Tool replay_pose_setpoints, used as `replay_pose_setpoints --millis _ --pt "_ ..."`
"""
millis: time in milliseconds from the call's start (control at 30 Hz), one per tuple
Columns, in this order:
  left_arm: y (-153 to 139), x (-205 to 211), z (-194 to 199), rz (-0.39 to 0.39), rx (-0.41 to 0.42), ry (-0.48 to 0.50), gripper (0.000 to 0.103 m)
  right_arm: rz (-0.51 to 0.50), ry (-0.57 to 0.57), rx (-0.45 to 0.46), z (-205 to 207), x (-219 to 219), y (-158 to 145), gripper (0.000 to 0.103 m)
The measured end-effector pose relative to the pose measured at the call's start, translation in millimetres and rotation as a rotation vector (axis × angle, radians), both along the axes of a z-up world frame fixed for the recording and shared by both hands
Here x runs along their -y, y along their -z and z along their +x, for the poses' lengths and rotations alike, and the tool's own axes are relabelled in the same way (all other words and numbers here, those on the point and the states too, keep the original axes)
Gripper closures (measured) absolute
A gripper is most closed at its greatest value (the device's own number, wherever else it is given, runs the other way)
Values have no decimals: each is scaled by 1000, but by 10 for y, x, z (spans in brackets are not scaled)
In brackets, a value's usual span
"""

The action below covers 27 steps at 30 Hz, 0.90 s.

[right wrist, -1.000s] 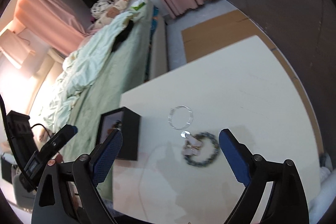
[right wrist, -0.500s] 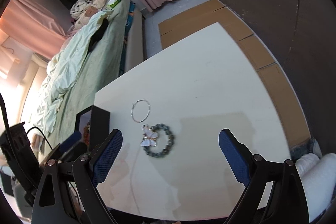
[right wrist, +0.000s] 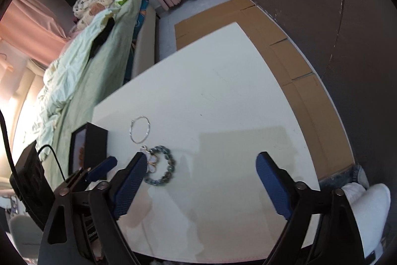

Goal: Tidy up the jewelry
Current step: 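Move both grippers to the grey-green bead bracelet with the white butterfly charm, then grasp the white butterfly charm with the left gripper while the right grasps the grey-green bead bracelet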

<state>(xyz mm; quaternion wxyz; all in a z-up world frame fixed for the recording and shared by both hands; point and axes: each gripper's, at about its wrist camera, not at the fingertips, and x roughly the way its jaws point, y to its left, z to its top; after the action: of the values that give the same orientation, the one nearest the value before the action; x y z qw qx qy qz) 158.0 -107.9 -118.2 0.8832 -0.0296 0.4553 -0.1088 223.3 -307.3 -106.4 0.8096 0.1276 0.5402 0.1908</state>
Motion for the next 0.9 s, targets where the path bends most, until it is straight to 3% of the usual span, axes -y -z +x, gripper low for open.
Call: replay_pose_setpoints --millis 233,300,367,467,600,900 --pt "162 58 113 13 -20 6 61 -32 -31 3 17 -52 32 21" --pt "174 73 135 15 -19 10 61 -37 -42 -9 31 -78 69 29" --pt "192 88 158 17 -19 11 61 -41 -48 -23 46 -93 109 29" --pt "232 86 196 13 -33 8 78 -45 -52 -30 52 -113 133 30" --pt "220 33 204 -9 -26 -7 91 -34 -53 -45 64 -121 171 30" --pt "30 -171 138 -82 -9 -39 91 -19 -72 -59 73 -189 219 30"
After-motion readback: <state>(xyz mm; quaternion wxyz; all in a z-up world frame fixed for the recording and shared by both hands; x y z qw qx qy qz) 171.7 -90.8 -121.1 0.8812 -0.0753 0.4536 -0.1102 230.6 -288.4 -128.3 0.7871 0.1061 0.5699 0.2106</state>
